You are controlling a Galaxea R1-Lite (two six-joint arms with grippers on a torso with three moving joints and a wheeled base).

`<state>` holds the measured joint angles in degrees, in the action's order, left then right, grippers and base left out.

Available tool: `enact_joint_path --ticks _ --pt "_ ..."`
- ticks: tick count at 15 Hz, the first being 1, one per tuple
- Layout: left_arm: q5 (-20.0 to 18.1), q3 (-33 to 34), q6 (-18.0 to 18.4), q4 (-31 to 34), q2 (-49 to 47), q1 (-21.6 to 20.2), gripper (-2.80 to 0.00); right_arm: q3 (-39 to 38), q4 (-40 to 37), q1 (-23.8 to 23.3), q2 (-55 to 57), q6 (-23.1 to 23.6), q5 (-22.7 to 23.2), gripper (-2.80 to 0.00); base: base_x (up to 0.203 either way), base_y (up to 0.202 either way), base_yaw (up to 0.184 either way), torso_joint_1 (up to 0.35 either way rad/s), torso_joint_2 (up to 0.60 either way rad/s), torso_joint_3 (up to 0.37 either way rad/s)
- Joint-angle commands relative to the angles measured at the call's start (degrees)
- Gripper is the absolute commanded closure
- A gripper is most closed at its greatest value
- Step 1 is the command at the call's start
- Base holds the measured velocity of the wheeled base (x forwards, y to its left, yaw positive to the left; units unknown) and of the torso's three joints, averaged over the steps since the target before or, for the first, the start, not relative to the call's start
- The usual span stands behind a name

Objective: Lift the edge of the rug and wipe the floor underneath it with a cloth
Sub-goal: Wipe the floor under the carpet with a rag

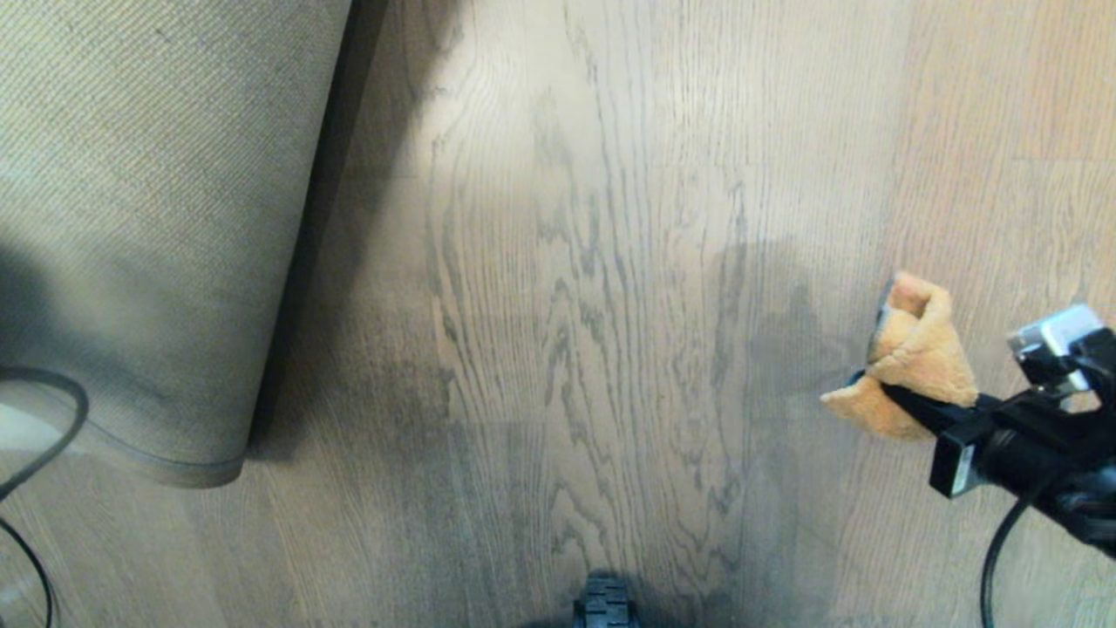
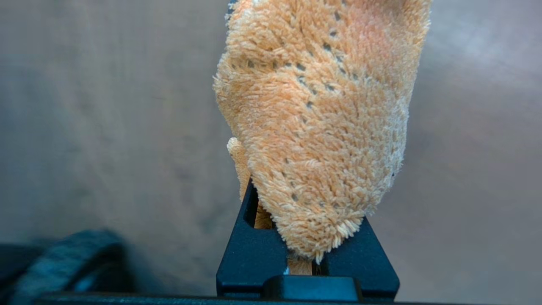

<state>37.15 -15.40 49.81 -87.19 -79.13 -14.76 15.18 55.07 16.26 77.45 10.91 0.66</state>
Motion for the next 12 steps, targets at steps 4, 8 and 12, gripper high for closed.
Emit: enact_joint_path --ticks 4,8,12 --pt "0.2 0.1 1.4 -2.6 0.0 0.0 0.0 12.6 1.1 19.5 16.9 -0.1 -3.5 0.0 0.0 0.0 0.0 0.0 0.0 0.0" --pt "0.3 0.9 1.5 -2.7 0.0 0.0 0.0 24.4 4.2 32.2 30.4 -0.2 -6.8 0.0 0.0 0.0 0.0 0.0 0.0 0.0" --pt "1.1 1.3 1.6 -2.6 0.0 -0.1 0.0 33.6 6.0 39.2 38.7 -0.3 -11.1 0.0 0.0 0.0 0.0 0.0 0.0 0.0"
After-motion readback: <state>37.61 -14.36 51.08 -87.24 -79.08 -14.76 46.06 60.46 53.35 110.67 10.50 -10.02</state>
